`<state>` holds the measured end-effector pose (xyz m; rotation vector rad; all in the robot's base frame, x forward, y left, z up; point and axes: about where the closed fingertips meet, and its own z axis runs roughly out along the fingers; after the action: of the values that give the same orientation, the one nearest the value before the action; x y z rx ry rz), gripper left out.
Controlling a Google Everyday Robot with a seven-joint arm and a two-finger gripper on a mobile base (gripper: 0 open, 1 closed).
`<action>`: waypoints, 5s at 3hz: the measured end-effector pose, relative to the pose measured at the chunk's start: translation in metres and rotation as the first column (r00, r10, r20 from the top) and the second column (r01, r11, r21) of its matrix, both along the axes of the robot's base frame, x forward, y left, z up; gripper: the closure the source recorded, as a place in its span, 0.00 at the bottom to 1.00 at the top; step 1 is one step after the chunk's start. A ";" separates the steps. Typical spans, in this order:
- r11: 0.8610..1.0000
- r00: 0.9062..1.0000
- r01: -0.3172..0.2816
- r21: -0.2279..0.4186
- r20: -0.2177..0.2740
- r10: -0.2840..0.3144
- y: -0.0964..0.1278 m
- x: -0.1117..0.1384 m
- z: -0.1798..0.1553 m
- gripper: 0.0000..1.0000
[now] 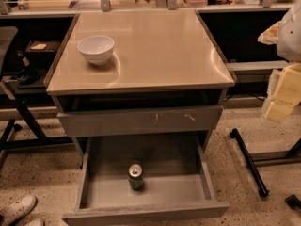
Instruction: Pick green can from middle drawer and place on counter
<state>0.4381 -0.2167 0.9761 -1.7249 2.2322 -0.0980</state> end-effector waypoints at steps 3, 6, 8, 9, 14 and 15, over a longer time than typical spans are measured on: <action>0.994 0.993 0.009 0.112 -0.117 0.004 0.037 -0.009 -0.129 0.00; 0.975 0.975 0.042 0.217 -0.224 0.008 0.060 -0.016 -0.235 0.00; 0.921 0.961 0.101 0.376 -0.275 0.007 0.093 0.002 -0.336 0.00; 0.917 0.960 0.108 0.383 -0.280 0.004 0.094 0.004 -0.344 0.00; 0.793 0.972 -0.026 0.609 -0.169 0.162 0.186 0.041 -0.429 0.00; 0.790 0.973 -0.041 0.612 -0.154 0.170 0.200 0.042 -0.452 0.00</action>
Offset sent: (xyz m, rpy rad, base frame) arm -0.0202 0.0423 -0.1658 0.1171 0.1818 0.0141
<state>0.4802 -0.0167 0.5245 -1.5242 1.9655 0.7741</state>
